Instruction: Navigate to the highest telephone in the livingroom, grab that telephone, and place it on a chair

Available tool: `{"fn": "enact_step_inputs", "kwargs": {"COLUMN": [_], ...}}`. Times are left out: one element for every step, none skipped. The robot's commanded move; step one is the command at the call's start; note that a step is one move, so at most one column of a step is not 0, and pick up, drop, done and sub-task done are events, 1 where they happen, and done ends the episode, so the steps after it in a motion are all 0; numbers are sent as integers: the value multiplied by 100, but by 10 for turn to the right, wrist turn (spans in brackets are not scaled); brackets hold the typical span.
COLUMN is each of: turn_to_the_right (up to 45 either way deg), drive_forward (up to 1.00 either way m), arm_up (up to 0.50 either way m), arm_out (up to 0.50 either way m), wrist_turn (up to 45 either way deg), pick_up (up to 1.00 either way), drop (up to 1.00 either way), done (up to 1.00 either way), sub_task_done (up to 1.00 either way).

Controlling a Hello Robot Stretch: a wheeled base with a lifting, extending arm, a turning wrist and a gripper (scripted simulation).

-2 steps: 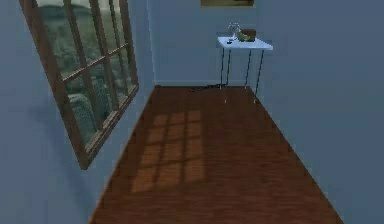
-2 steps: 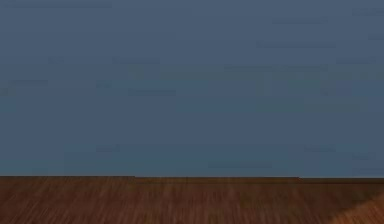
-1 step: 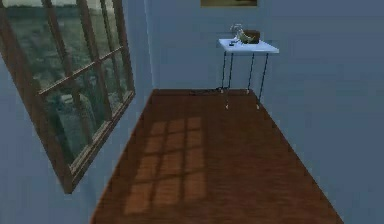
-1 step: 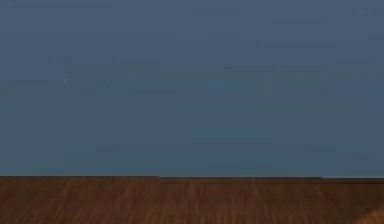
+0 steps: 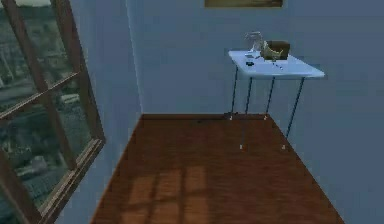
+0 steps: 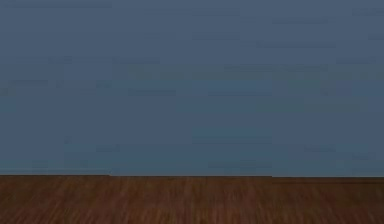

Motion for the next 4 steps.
{"fn": "enact_step_inputs", "kwargs": {"turn_to_the_right": [0,120,0,-450], "drive_forward": [100,0,25,0], "arm_up": [0,0,0,0], "arm_out": [0,0,0,0], "wrist_turn": [0,0,0,0], "pick_up": [0,0,0,0], "drop": [0,0,0,0], "done": [0,0,0,0], "sub_task_done": [0,0,0,0]}}
